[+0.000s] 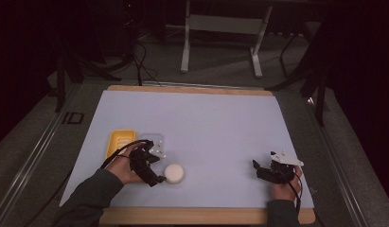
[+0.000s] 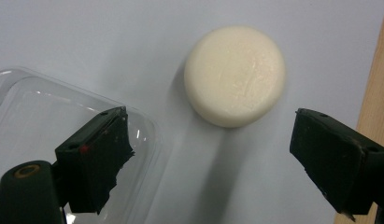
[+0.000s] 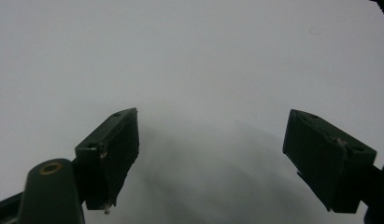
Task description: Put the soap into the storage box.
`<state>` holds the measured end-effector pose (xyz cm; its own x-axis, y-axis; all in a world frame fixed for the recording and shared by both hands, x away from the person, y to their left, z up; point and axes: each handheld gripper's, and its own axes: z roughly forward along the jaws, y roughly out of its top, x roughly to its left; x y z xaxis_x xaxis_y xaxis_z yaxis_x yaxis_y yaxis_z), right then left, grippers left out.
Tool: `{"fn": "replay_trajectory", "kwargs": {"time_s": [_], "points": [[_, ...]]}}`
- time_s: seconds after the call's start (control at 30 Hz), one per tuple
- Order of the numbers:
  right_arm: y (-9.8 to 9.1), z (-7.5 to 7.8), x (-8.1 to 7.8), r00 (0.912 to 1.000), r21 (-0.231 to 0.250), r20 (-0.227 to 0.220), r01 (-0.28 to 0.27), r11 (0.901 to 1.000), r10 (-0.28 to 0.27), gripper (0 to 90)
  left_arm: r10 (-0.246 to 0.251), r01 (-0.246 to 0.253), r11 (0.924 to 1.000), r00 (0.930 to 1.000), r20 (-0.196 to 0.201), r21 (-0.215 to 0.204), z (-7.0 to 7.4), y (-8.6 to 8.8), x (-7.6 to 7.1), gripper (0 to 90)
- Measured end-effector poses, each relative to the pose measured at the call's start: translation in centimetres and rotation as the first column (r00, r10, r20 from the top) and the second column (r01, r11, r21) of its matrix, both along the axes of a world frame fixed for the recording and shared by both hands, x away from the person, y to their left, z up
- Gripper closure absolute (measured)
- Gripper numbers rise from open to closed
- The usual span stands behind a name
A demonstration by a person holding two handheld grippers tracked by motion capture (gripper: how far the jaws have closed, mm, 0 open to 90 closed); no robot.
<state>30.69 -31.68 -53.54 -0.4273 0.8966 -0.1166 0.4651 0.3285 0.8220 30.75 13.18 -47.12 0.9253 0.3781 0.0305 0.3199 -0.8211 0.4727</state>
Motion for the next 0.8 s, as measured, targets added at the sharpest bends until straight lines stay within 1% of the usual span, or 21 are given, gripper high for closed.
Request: {"fn": "replay_trajectory", "kwargs": {"time_s": [0.1, 0.13, 0.23, 0.3, 0.4, 0.43, 0.67, 0.8], "points": [[0.0, 0.0, 0.0, 1.0000, 0.001, 0.000, 0.001, 1.0000, -0.001, 18.1, -0.005, 0.005, 1.0000, 1.0000, -0.002, 0.003, 0.0, -0.3, 0.1, 11.9], [0.0, 0.0, 0.0, 1.0000, 0.000, 0.000, 0.001, 1.0000, -0.001, 18.1, -0.014, 0.014, 0.9998, 0.9999, -0.004, 0.011, 0.0, -0.4, 0.1, 11.9], [0.0, 0.0, 0.0, 1.0000, 0.001, 0.000, 0.000, 1.0000, 0.000, 18.1, -0.019, 0.019, 0.9998, 0.9998, -0.009, 0.011, -0.1, -0.7, 0.1, 11.9], [0.0, 0.0, 0.0, 1.0000, 0.001, 0.000, 0.001, 1.0000, -0.001, 18.1, -0.032, 0.032, 0.9993, 0.9994, -0.011, 0.019, -0.1, -0.9, 0.1, 11.9], [0.0, 0.0, 0.0, 1.0000, 0.002, 0.001, 0.000, 1.0000, 0.000, 18.1, -0.036, 0.036, 0.9991, 0.9993, -0.013, 0.022, -0.2, -1.1, 0.2, 11.9], [0.0, 0.0, 0.0, 1.0000, 0.002, 0.002, -0.001, 1.0000, 0.001, 18.1, -0.040, 0.040, 0.9991, 0.9990, -0.018, 0.017, -0.3, -1.2, 0.2, 11.9], [0.0, 0.0, 0.0, 1.0000, 0.002, 0.003, -0.001, 1.0000, 0.001, 18.1, -0.052, 0.052, 0.9979, 0.9984, -0.023, 0.037, -0.6, -1.7, 0.3, 11.2], [0.0, 0.0, 0.0, 1.0000, 0.003, 0.003, -0.002, 1.0000, 0.002, 18.1, -0.056, 0.058, 0.9975, 0.9980, -0.028, 0.040, -0.7, -1.9, 0.3, 11.2]]}}
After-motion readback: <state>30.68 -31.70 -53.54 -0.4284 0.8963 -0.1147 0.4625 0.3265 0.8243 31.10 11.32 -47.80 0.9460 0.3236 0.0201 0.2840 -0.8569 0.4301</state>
